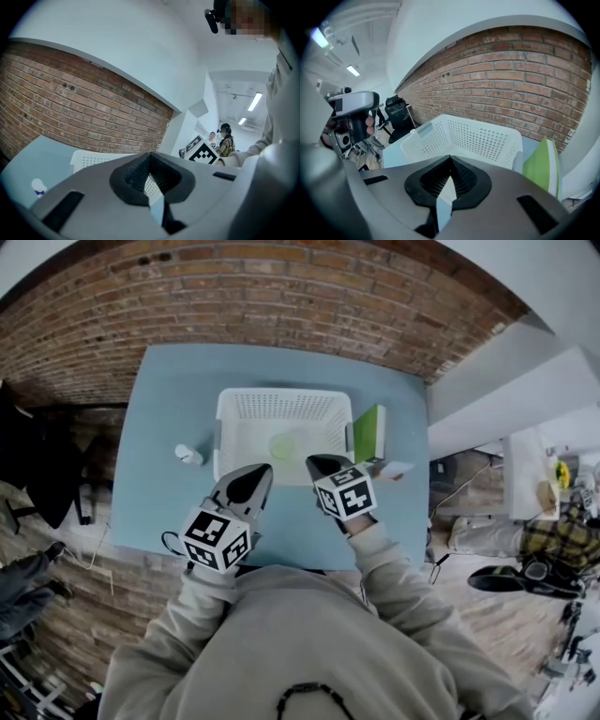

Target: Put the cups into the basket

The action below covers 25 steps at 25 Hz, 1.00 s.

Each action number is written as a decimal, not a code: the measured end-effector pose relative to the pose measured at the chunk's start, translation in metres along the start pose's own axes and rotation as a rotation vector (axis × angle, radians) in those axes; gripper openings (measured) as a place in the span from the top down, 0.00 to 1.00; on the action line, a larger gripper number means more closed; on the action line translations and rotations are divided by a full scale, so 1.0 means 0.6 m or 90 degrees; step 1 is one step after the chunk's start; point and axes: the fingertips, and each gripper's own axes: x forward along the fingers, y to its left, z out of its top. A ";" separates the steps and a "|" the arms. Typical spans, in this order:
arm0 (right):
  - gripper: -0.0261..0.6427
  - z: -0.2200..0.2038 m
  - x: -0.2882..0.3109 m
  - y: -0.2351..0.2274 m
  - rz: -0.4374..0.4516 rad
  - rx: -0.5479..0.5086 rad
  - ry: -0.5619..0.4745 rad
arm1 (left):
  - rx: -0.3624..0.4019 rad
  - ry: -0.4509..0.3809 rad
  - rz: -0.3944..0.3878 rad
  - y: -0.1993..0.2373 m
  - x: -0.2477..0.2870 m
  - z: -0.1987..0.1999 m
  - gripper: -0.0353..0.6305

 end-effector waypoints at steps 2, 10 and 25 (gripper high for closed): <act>0.94 0.015 -0.025 0.008 0.005 0.003 -0.031 | 0.006 -0.005 -0.001 -0.010 -0.006 0.005 0.95; 0.94 0.111 -0.164 0.054 0.022 0.000 -0.177 | 0.034 -0.029 -0.014 -0.050 -0.027 0.040 0.95; 0.94 0.220 -0.349 0.145 0.079 -0.014 -0.392 | 0.068 -0.103 -0.064 -0.122 -0.071 0.154 0.95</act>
